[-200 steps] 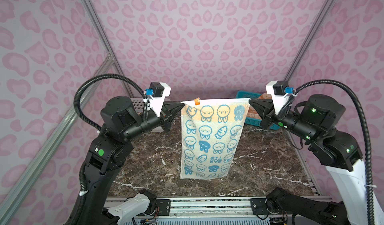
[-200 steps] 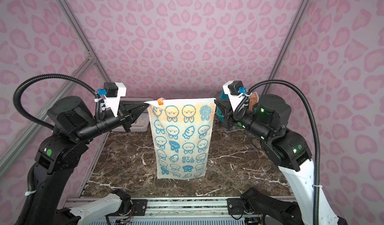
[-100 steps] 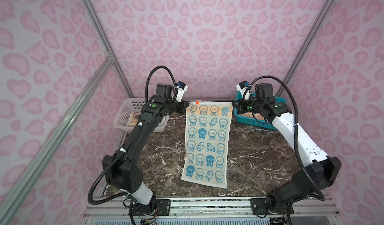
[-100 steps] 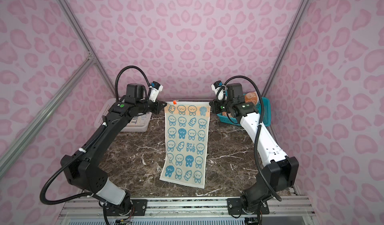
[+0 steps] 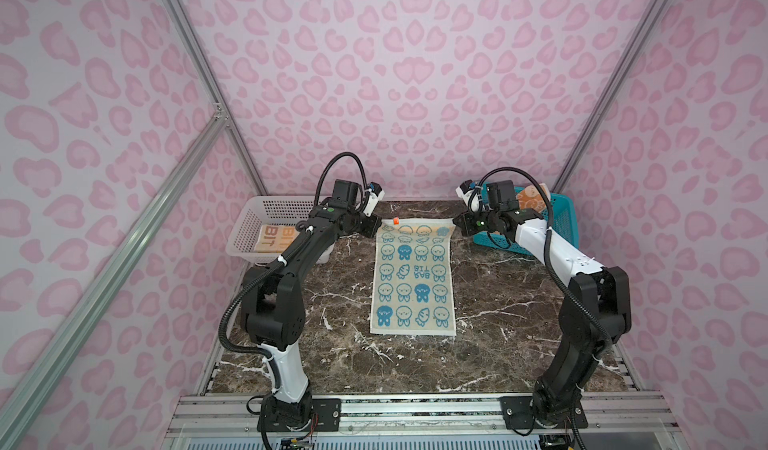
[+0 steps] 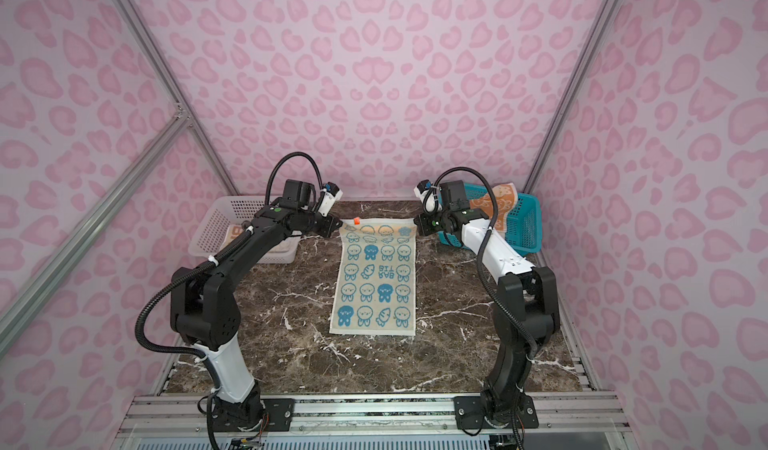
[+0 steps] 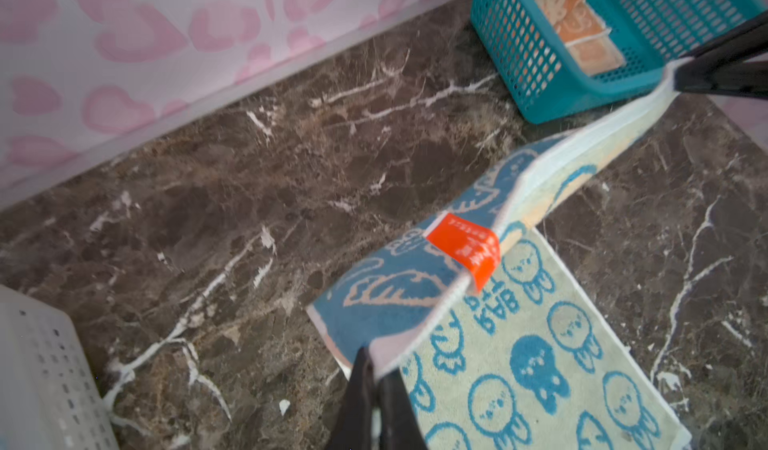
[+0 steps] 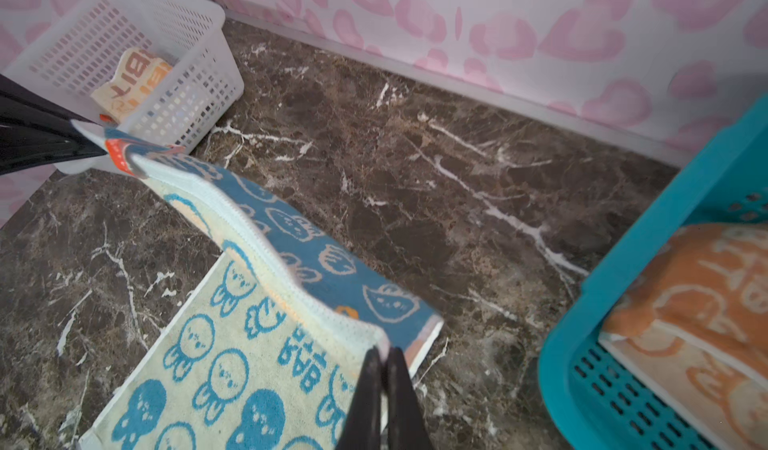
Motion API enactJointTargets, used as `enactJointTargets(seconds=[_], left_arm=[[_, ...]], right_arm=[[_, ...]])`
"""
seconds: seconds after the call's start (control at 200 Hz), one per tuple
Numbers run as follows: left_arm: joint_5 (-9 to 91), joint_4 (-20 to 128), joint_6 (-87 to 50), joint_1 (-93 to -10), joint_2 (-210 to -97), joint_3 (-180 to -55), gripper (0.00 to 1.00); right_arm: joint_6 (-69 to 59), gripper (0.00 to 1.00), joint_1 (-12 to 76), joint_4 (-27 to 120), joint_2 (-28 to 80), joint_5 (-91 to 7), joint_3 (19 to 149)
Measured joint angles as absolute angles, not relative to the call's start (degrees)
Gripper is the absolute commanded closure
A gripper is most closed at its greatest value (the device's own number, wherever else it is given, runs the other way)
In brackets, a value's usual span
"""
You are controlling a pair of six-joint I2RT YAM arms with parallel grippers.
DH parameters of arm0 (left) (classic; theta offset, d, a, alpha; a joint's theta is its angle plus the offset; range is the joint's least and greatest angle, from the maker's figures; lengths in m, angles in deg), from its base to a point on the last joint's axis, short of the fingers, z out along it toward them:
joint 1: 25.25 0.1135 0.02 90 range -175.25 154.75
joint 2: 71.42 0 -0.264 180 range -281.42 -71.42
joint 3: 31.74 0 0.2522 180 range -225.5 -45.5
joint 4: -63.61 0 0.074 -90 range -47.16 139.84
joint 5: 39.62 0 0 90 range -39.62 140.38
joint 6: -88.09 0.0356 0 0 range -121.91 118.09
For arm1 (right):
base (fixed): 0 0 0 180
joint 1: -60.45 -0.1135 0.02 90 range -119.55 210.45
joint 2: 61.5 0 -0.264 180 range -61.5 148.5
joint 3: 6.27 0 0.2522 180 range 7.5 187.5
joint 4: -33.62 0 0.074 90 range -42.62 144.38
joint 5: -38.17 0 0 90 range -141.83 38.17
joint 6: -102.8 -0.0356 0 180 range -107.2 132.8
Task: Fold and stack the towels
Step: 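Lay the hanging blue towel down, folding it over itself toward the robot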
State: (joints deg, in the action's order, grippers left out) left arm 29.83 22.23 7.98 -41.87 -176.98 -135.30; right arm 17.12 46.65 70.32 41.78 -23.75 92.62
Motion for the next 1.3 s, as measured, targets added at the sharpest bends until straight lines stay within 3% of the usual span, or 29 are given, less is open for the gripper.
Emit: enactJointTargets(seconds=[0.69,1.3], left_arm=[[30.18,27.82,13.82,-46.59,-158.73,-106.47,0.97],[31.09,27.39,20.44,-49.98,-149.07,-96.98,0.97]], right_arm=[[22.47,1.0,38.54,68.42,26.68,-28.34,67.77],[29.14,1.0,31.87,69.58,16.45,-32.36,58.3]])
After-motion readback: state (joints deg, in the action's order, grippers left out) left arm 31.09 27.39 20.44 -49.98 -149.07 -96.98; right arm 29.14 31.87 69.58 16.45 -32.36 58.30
